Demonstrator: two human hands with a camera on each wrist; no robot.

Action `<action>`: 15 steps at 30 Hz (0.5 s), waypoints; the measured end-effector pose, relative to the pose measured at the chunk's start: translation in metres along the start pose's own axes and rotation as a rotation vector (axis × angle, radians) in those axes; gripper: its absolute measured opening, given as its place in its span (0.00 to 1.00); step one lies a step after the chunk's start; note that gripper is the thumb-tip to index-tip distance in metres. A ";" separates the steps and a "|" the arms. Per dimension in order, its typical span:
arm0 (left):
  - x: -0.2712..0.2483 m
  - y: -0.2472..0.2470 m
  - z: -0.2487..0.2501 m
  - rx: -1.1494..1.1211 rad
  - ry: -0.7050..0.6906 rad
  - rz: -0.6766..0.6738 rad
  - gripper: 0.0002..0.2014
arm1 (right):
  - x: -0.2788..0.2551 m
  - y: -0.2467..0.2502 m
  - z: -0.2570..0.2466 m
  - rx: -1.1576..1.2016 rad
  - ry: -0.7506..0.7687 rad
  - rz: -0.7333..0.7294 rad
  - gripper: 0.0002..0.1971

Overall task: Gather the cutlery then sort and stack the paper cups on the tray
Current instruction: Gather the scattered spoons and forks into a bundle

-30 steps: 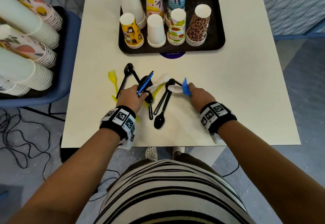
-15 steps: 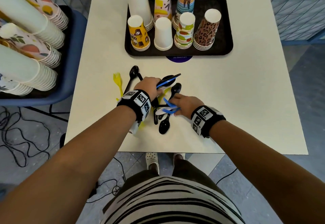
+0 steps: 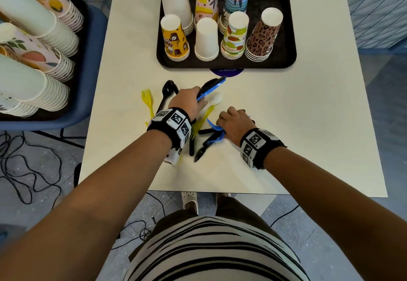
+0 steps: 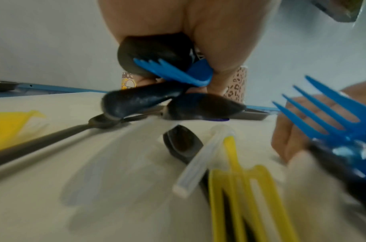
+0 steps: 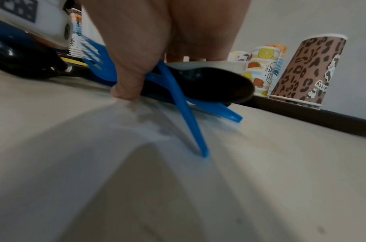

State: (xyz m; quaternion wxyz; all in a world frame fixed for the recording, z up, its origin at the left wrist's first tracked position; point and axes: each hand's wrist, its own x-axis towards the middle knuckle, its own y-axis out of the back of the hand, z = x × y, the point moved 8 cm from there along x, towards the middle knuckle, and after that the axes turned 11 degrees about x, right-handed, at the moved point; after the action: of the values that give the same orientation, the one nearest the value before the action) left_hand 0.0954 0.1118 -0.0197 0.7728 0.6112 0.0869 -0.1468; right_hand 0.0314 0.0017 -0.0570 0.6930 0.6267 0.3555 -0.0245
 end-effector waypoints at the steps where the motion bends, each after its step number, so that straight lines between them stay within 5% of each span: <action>1: 0.000 0.002 -0.002 -0.044 0.013 0.013 0.14 | -0.002 0.004 -0.001 -0.042 -0.015 0.029 0.14; 5: -0.001 0.010 -0.015 -0.275 0.051 0.083 0.11 | -0.008 -0.002 -0.005 -0.105 0.004 -0.029 0.09; 15: -0.006 0.022 -0.044 -0.913 0.203 0.309 0.15 | -0.027 -0.005 0.013 0.288 -0.111 -0.012 0.13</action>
State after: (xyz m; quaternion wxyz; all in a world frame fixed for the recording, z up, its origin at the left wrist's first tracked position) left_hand 0.0991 0.1599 -0.0080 0.9622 0.2271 0.1255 0.0827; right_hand 0.0156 -0.0221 -0.0475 0.6145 0.7150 0.3132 -0.1140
